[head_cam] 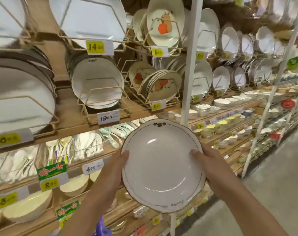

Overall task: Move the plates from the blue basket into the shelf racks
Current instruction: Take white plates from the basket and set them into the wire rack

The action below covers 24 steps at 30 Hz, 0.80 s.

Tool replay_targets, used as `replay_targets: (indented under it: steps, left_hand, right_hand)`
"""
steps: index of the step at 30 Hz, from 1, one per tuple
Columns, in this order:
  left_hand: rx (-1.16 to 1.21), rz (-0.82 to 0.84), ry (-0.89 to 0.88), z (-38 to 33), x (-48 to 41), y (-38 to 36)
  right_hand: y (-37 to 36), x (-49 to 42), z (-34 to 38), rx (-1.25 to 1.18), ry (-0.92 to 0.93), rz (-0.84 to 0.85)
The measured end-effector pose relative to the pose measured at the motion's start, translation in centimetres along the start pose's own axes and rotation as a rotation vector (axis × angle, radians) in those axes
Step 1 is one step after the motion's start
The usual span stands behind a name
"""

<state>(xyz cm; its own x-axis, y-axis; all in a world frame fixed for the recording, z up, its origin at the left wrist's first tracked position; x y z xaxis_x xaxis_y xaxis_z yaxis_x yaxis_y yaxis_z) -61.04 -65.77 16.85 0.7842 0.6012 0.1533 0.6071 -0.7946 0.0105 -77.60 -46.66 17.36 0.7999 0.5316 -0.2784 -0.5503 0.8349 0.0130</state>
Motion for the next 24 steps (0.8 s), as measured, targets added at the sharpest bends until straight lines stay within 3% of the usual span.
replay_targets:
  steps: [7, 10, 17, 20, 24]
  left_hand:
    - [-0.166, 0.082, -0.28, -7.2, -4.3, 5.3]
    - [-0.261, -0.076, -0.574, -10.5, -5.0, 7.3]
    - [-0.662, -0.572, -1.212, -16.8, -5.4, 10.6]
    - [-0.677, -0.767, -1.278, -18.2, -7.6, 12.3]
    - [-0.603, -0.824, -1.13, -19.1, -11.2, 14.3]
  right_hand:
    - [-5.6, -9.0, 5.4, 0.002, 0.406, 0.088]
    - [-7.8, -11.8, 8.7, 0.01, 0.635, 0.114]
    - [-12.4, -17.9, 13.4, 0.154, 1.098, -0.005]
    - [-15.4, -21.3, 12.9, 0.04, 1.131, 0.033]
    - [-18.6, -25.0, 11.7, 0.107, 1.157, -0.046]
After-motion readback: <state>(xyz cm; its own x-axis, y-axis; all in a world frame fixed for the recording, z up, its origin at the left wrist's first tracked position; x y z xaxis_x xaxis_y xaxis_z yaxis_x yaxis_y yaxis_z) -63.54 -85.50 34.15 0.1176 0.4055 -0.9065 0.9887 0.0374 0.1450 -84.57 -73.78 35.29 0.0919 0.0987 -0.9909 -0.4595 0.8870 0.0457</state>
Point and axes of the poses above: each hand's wrist, its own x-axis away from the middle knuckle, its own y-axis out of the back of the hand, z = x × y, the point moved 5 cm from there along -x, towards the middle knuckle, and after that the axes turned 10 degrees about y, right-handed, at the moved point
